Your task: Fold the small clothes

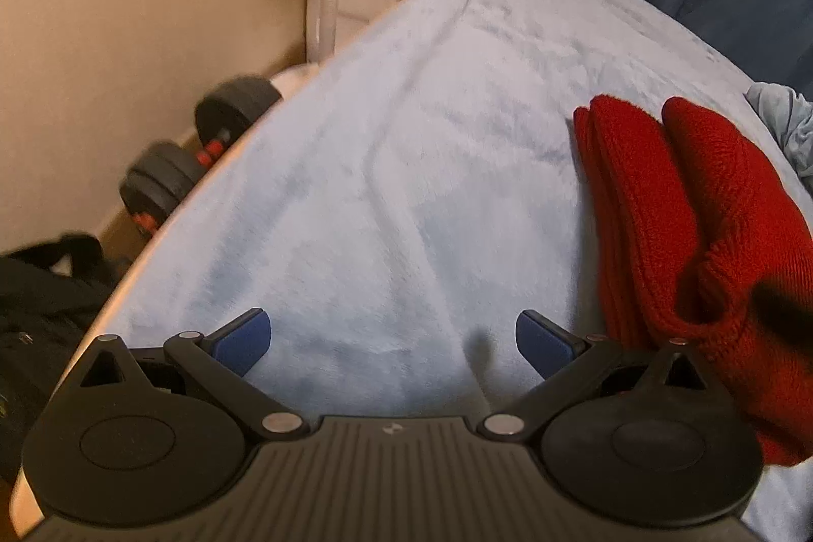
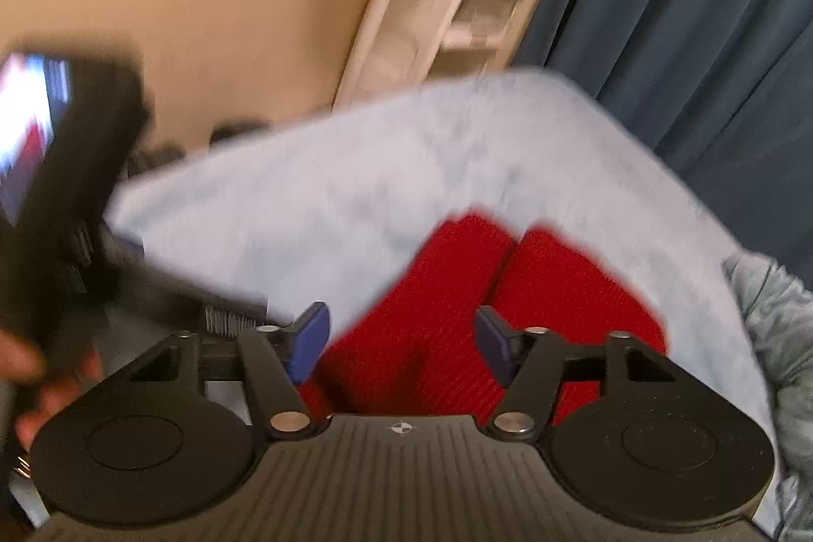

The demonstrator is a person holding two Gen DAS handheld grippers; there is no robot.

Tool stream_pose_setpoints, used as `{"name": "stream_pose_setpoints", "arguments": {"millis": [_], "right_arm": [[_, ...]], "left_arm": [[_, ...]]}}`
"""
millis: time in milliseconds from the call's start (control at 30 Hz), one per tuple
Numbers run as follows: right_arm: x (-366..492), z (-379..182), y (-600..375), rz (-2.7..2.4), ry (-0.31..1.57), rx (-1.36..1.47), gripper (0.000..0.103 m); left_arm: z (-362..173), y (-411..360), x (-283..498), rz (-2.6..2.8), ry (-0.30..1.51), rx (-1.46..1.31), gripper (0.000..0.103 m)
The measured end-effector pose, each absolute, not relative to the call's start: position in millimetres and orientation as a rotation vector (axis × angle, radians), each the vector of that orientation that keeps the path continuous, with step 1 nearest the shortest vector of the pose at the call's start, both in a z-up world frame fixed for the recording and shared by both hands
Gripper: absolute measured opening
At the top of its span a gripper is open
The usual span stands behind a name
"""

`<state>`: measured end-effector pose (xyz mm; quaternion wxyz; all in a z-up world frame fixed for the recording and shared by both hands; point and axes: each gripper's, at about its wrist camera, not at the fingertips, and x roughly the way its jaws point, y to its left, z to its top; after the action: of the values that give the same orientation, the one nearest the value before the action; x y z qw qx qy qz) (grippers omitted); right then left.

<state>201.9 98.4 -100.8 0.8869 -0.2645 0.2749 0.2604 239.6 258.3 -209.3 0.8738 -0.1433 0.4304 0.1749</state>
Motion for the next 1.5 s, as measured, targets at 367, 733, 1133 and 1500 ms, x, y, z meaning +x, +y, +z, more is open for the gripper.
{"name": "stream_pose_setpoints", "arguments": {"millis": [367, 733, 1133, 1500], "right_arm": [[174.1, -31.0, 53.7, 0.340, 0.520, -0.396, 0.072], [274.5, -27.7, -97.5, 0.110, 0.472, -0.092, 0.072], [293.5, 50.1, -252.9, 0.069, 0.290, 0.373, 0.085], [270.8, 79.1, -208.5, 0.226, 0.216, 0.299, 0.091]], "left_arm": [[-171.1, 227.4, 192.3, 0.309, 0.779, -0.208, 0.103], [-168.7, 215.4, 200.8, 0.212, 0.801, -0.194, 0.103], [-141.9, 197.7, 274.9, 0.124, 0.976, -0.129, 0.103], [-105.7, 198.3, 255.3, 0.127, 0.819, -0.132, 0.103]]}}
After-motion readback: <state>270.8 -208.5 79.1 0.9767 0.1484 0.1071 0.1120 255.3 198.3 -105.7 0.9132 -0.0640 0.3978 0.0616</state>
